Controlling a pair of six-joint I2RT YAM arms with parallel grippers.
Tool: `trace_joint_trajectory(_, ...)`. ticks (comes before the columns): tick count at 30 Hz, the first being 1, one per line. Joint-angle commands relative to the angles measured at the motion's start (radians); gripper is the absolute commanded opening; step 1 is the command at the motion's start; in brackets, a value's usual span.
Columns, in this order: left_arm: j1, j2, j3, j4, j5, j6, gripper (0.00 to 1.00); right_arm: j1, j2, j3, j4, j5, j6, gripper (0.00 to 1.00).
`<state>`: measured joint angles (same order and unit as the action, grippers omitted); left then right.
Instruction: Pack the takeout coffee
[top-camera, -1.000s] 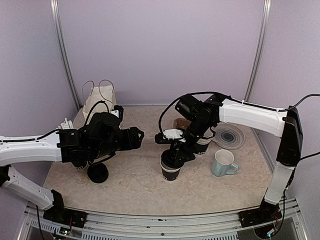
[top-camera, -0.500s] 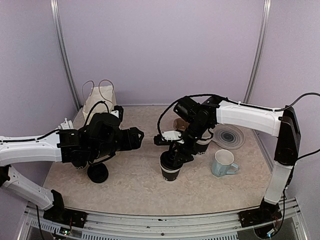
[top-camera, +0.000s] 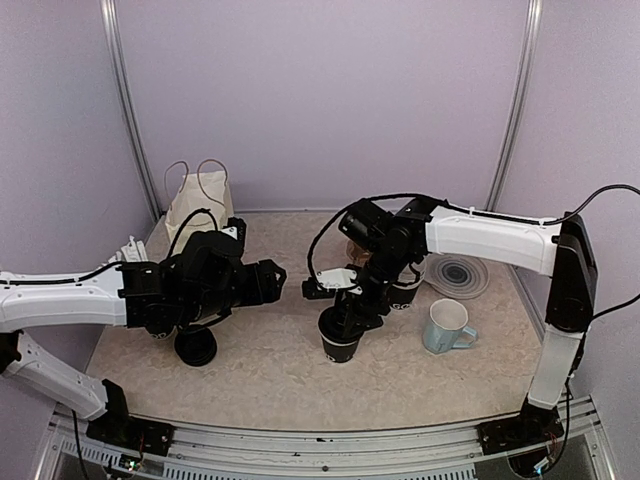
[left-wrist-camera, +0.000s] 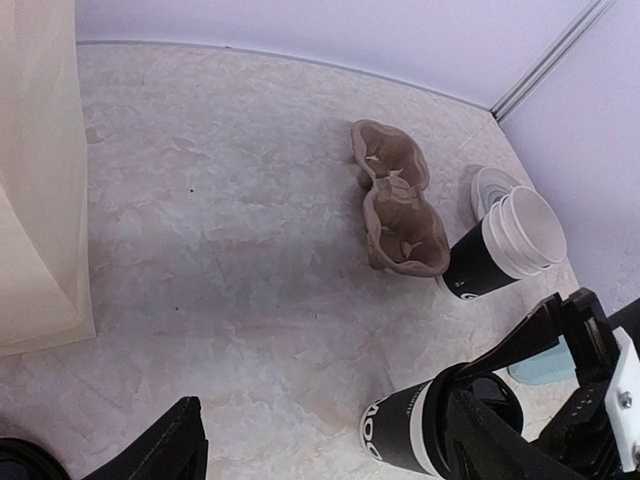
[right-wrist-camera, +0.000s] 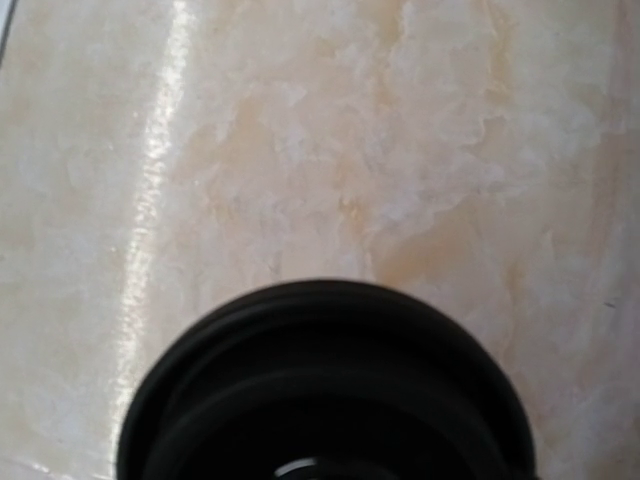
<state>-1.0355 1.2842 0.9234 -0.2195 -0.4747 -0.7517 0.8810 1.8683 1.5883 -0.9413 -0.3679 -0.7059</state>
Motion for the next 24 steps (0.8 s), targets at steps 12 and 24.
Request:
trace_joint_trajectory(12, -0.002, 0.073, -0.063, 0.043, 0.214, -0.146, 0.73, 0.049, -0.008, 0.033, -0.036, 0.078, 0.063, 0.85)
trace_joint_trajectory(24, -0.028, 0.179, -0.013, 0.134, 0.331, -0.178, 0.6, -0.032, -0.124, 0.009, -0.035, 0.007, 0.11, 0.87)
